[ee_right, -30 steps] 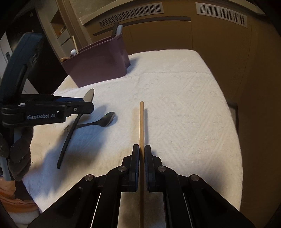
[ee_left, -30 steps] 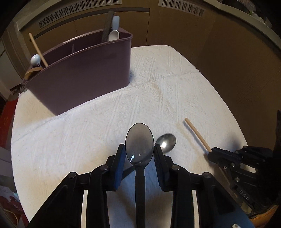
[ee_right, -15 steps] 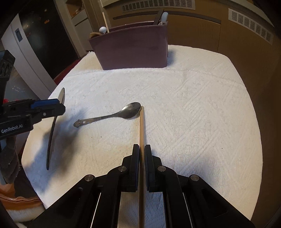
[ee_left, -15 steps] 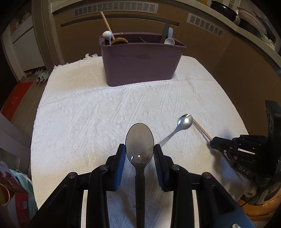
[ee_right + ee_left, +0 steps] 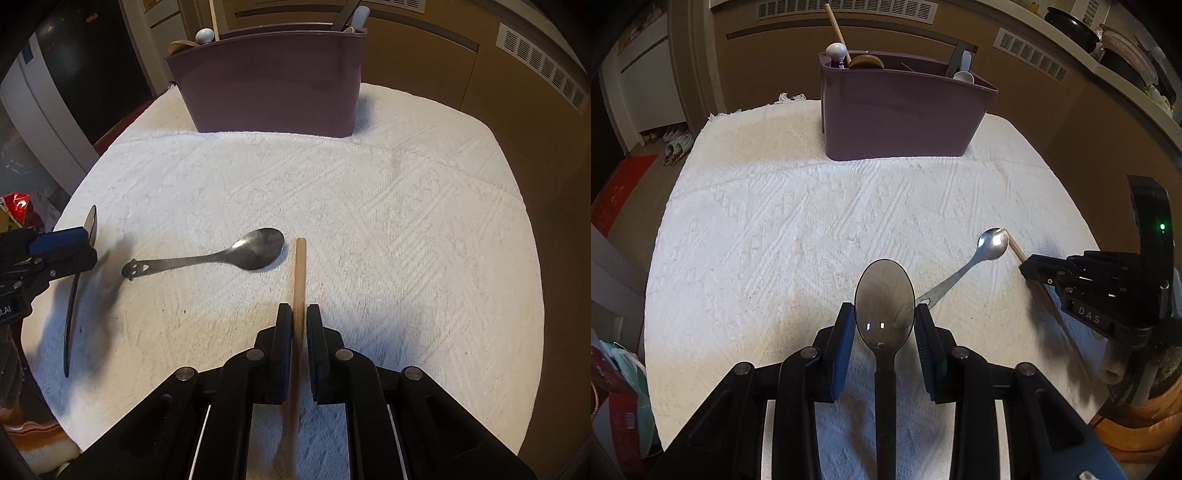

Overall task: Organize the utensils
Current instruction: 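Lift the chopstick with the right tool while the left tool lifts the black-handled spoon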

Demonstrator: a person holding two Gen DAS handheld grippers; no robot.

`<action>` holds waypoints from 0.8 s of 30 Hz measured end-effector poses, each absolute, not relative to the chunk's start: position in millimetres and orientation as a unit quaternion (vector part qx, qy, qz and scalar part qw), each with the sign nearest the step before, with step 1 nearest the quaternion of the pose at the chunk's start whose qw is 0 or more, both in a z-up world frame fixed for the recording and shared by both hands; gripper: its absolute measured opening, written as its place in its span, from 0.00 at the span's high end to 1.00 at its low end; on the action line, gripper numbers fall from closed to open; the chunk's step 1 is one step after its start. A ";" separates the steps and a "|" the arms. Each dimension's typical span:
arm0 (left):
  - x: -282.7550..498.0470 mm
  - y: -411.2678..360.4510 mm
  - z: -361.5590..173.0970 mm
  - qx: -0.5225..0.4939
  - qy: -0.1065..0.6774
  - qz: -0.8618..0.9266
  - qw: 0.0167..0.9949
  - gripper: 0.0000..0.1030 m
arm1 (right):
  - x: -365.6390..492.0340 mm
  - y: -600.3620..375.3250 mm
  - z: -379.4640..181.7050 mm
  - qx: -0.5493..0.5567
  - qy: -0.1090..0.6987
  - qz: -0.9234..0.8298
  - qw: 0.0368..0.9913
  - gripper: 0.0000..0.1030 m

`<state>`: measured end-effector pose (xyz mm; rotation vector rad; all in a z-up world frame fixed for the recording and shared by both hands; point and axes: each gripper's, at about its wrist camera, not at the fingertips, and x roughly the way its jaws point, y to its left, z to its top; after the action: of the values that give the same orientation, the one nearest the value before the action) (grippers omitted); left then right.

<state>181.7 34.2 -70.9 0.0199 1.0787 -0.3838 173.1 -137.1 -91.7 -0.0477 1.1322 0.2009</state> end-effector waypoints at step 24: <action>146.1 23.6 134.6 0.031 0.275 -0.171 0.946 0.71 | 120.4 -143.9 128.3 -0.037 0.272 0.095 0.957 0.94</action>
<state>146.1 23.6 134.6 0.0641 0.5601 -0.3480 120.4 -143.9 128.3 -0.0758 0.5513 0.1935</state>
